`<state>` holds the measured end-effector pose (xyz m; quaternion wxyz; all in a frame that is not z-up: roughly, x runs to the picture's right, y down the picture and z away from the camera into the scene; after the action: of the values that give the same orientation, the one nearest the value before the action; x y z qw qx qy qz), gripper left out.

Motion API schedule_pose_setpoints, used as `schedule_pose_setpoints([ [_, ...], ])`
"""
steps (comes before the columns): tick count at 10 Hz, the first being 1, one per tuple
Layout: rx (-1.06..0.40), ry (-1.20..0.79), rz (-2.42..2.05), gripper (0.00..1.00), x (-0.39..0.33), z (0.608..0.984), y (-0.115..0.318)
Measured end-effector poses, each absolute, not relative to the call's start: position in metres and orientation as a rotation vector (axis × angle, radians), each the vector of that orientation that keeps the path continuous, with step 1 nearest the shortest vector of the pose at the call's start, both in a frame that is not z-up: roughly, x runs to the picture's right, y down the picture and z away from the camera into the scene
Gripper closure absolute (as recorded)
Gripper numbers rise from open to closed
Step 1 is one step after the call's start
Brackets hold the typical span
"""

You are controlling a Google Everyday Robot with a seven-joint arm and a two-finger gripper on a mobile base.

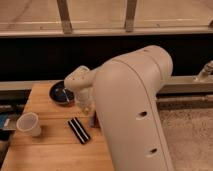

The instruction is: Push the eraser across the table

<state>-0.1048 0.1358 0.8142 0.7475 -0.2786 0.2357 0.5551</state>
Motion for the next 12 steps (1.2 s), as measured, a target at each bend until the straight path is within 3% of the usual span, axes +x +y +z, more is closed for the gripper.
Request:
schedule_pose_setpoints([
  [12, -0.854, 0.523, 1.159, 1.00, -0.110, 0.833, 0.223],
])
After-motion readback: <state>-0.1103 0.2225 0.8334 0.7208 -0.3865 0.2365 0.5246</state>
